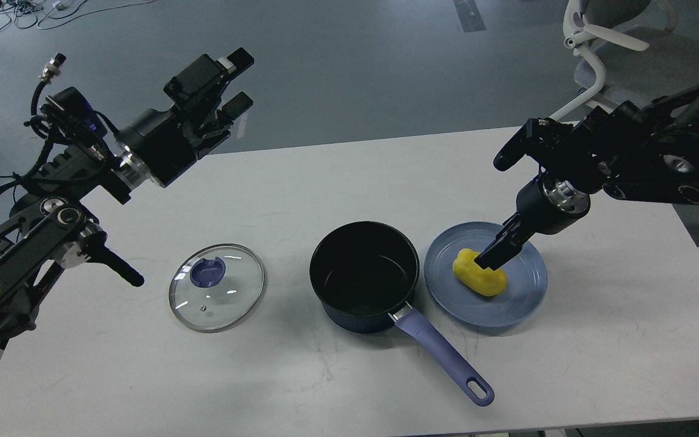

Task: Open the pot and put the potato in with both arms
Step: 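Grasp the yellow potato on the blue plate with the right gripper, then lift the potato and carry it over the open pot, right gripper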

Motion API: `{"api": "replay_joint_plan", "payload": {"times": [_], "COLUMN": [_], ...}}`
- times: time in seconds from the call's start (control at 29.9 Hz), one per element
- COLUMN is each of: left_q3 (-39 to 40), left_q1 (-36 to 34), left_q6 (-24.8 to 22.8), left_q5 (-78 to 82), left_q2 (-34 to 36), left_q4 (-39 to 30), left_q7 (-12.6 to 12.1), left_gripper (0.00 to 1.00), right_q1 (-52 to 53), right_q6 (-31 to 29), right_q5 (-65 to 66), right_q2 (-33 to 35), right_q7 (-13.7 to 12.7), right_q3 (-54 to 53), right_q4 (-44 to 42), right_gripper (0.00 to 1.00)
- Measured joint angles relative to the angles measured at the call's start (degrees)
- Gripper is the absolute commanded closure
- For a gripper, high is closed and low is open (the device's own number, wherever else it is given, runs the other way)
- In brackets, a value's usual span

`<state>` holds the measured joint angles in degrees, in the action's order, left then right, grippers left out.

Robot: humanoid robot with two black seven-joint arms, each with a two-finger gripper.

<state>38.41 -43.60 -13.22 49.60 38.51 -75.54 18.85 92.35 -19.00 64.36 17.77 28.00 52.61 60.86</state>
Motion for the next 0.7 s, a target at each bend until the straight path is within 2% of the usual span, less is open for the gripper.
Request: {"api": "replay_joint_plan", "payload": {"times": [0.7], "left_q3": [0.1], "left_q1": [0.1], "left_q6": [0.0], "left_q5": [0.0], "left_q2": [-0.2], "left_q4": [-0.1], "left_q7": [-0.1], "left_gripper": [0.03], "right_q1": [-5.8], "right_q6": [3.3], "right_q5": [-0.3], "right_q2": [-6.5], "right_q7": [0.0], "right_q3": [0.5], "right_q4": [-4.0], "right_gripper": [0.00]}}
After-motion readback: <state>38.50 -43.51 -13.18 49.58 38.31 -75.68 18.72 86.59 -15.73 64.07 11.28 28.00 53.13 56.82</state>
